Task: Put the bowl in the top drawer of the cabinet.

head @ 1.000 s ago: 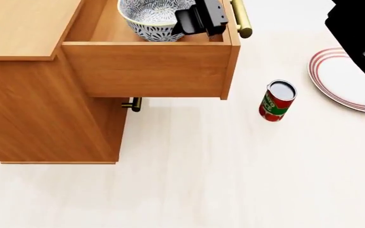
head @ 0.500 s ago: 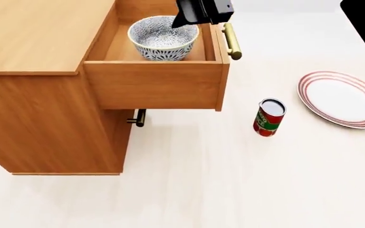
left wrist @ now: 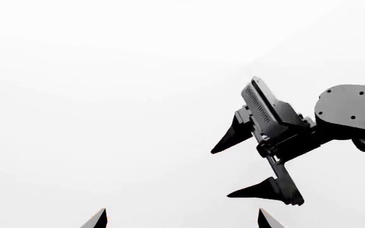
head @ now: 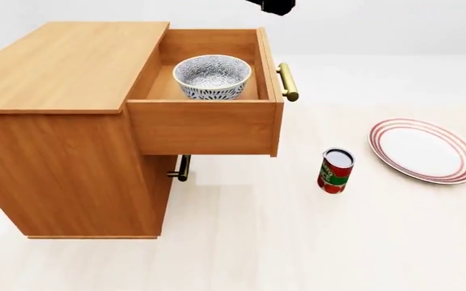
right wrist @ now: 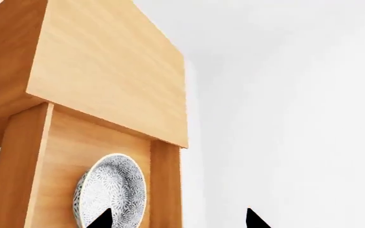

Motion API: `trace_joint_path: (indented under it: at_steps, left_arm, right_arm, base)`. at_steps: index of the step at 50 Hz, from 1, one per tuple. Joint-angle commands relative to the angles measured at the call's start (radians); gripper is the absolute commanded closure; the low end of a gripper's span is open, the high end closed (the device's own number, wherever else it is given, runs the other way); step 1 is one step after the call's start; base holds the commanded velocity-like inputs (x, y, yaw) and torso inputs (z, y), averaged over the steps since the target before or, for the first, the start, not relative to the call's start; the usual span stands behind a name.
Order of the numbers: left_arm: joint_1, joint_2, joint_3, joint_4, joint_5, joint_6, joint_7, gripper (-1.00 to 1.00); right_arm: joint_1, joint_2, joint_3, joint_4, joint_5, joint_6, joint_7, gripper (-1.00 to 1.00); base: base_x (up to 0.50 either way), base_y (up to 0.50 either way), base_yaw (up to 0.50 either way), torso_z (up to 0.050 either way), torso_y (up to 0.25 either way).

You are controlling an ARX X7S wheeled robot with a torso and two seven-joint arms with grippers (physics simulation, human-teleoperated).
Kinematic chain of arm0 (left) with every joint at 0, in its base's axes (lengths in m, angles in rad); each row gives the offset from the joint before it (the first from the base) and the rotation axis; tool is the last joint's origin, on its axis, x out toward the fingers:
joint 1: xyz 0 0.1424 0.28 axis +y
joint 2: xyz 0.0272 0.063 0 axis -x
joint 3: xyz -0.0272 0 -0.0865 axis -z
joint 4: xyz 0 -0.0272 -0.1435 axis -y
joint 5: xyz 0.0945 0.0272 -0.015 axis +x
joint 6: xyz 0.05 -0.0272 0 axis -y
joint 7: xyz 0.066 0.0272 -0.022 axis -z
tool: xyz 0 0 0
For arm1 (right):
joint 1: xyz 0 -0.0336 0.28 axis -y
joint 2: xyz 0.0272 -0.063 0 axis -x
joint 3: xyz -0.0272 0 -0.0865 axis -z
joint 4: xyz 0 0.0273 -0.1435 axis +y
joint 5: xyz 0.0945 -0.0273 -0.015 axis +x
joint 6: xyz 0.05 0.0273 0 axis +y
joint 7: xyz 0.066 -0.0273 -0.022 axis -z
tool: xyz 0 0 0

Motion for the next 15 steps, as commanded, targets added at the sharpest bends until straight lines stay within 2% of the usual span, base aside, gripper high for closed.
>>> trace_joint_path:
  at_steps: [1,8,15]
  left_arm:
    - [-0.03,0.031,0.063,-0.001,0.062,0.005,0.03,-1.0]
    - [-0.032,0.02,0.063,-0.002,0.055,0.013,0.025,-1.0]
    - [-0.03,0.019,0.065,-0.006,0.059,0.013,0.024,-1.0]
  right_arm:
    - [0.003,0.324,0.193,-0.587,0.269,0.368,0.408,-1.0]
    - [0.024,0.514,0.394,-0.847,0.589,0.586,0.722,-1.0]
    - [0.011,0.698,0.531,-0.958,0.936,0.646,1.077,-1.0]
  base:
    - [0.0,0.0,0.0,0.0,0.217]
    - [0.0,0.0,0.0,0.0,0.216]
    - [0.0,0.0,0.0,0.0,0.217]
